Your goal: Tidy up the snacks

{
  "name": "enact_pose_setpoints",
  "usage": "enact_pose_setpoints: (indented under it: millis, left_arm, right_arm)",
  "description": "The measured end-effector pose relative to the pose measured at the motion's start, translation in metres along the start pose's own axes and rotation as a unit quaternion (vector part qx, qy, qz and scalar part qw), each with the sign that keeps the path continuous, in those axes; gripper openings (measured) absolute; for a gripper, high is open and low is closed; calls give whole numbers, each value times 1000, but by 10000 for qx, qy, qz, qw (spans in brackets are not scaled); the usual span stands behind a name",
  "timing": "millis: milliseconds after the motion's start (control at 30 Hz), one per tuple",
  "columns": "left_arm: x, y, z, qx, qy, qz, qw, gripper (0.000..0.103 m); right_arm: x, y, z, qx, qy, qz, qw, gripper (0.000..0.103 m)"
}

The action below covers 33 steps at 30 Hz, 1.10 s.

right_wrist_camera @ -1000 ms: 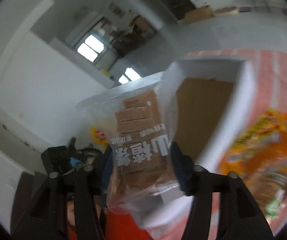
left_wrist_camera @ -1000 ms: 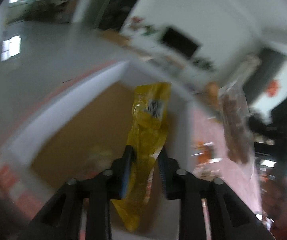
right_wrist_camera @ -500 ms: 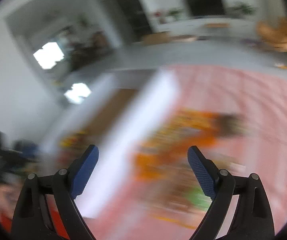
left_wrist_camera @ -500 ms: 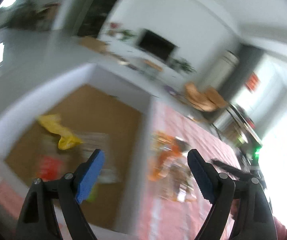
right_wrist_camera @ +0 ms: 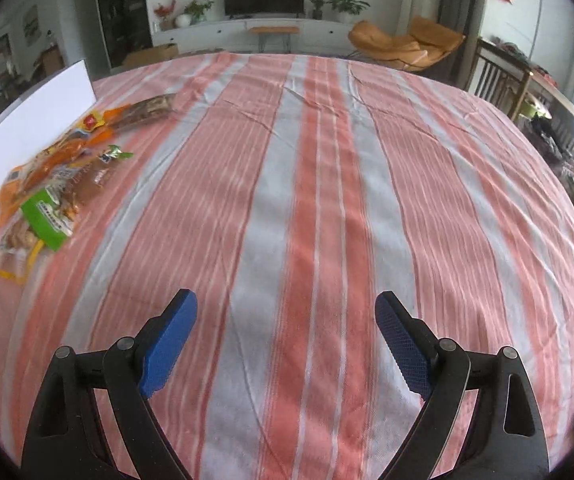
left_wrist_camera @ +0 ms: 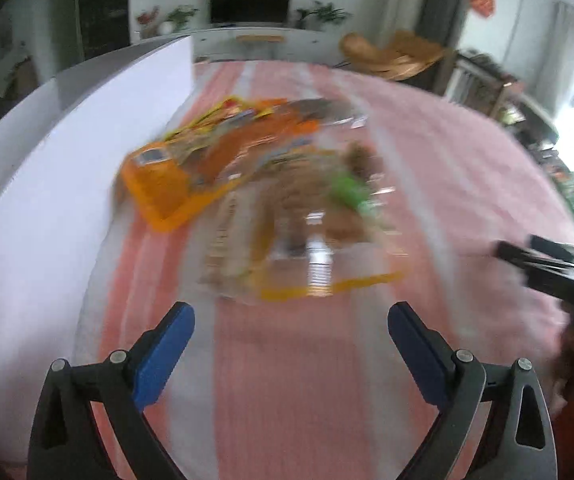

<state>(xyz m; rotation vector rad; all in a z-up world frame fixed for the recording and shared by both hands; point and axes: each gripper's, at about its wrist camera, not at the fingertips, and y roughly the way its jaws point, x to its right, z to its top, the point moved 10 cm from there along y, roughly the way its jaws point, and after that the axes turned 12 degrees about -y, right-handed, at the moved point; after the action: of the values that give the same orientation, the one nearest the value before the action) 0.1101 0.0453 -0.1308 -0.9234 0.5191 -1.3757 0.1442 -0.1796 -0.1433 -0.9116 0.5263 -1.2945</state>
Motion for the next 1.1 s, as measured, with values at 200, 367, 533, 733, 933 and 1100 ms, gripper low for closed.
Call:
enact_pose_setpoints:
  millis: [200,367,533,733,933,1100]
  left_arm:
    - [-31,25,-4,42,-165,496,9986,98]
    - [-34,26,-6,-19,-162,539,9984,103]
    - [-41,20,-2,-15,-156,510,9986,103]
    - [-42,19,-5,-14,-152,508,9986,103]
    - [-42,19,-7,-13,-155,511,9986,103]
    - [-42,19,-7,-14,-151,506,9986,103]
  right_arm:
    - [-3,1,-11,47,384,75,9992,93]
    - [-4,1,-13,3,319,60,9995,96]
    - [-9,5,-14,-59,228,15,9997,98]
    - [-9,4,-16,-57,224,20,9997,98]
    - [-9,4,-16,-57,222,30,9997,98]
    - [-10,3,-17,-56,202,48,9998,99]
